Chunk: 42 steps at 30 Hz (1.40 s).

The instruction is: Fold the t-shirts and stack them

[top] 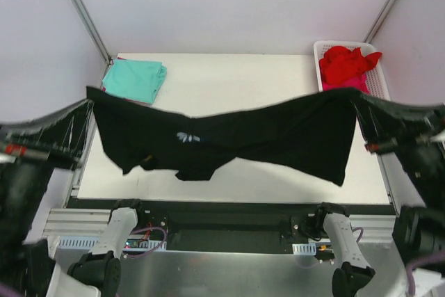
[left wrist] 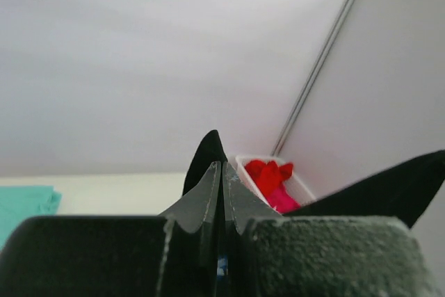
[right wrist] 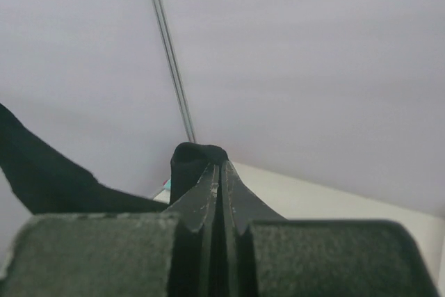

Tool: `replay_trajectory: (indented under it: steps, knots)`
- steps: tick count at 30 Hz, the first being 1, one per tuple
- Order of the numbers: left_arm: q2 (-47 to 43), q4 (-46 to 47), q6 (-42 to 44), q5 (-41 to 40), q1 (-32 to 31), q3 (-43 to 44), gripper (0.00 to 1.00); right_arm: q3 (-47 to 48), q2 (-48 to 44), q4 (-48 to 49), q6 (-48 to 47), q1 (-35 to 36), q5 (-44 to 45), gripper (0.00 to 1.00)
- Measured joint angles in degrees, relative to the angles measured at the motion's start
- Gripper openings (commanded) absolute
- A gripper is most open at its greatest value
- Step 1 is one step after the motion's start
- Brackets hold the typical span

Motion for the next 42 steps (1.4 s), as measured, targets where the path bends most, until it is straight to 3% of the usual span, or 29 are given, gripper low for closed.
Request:
replay_trajectory:
  steps: [8,16,20,24,29,32,36,42]
  knots:
    - [-4.92,1.22,-0.85,-6.27,-0.35,2.49,0.00,4.85,-5.44,-3.61,-3.69,1.16,7.78,0.01]
    - [3.34,3.63,-0.72,-11.23,-0.33,-0.17,0.00,-4.42,-1.18,-3.89,-7.61,2.19,14.93,0.01]
    - [14.38,7.52,-0.61,-11.45,-0.33,-1.44,0.00,-10.78,7.10,0.22,-7.54,2.16,15.54,0.01]
    - [31.21,10.88,-1.70,-8.48,-0.33,4.24,0.00,-10.40,20.46,6.54,-5.84,1.68,14.14,0.01]
    - [57.46,17.81,-9.94,1.18,-0.20,21.81,0.00,-1.38,36.87,12.09,-2.01,0.66,11.08,0.01]
    - [63.65,29.31,-18.32,7.30,-0.17,21.99,0.00,5.53,42.69,18.56,2.38,-0.33,8.02,0.01]
    - [61.77,41.72,-24.85,12.31,-0.17,17.73,0.00,10.01,43.80,27.96,9.60,-2.01,4.85,0.01]
    - [48.22,50.90,-25.70,13.88,1.77,14.84,0.00,11.82,38.29,39.41,15.19,-2.95,3.37,0.01]
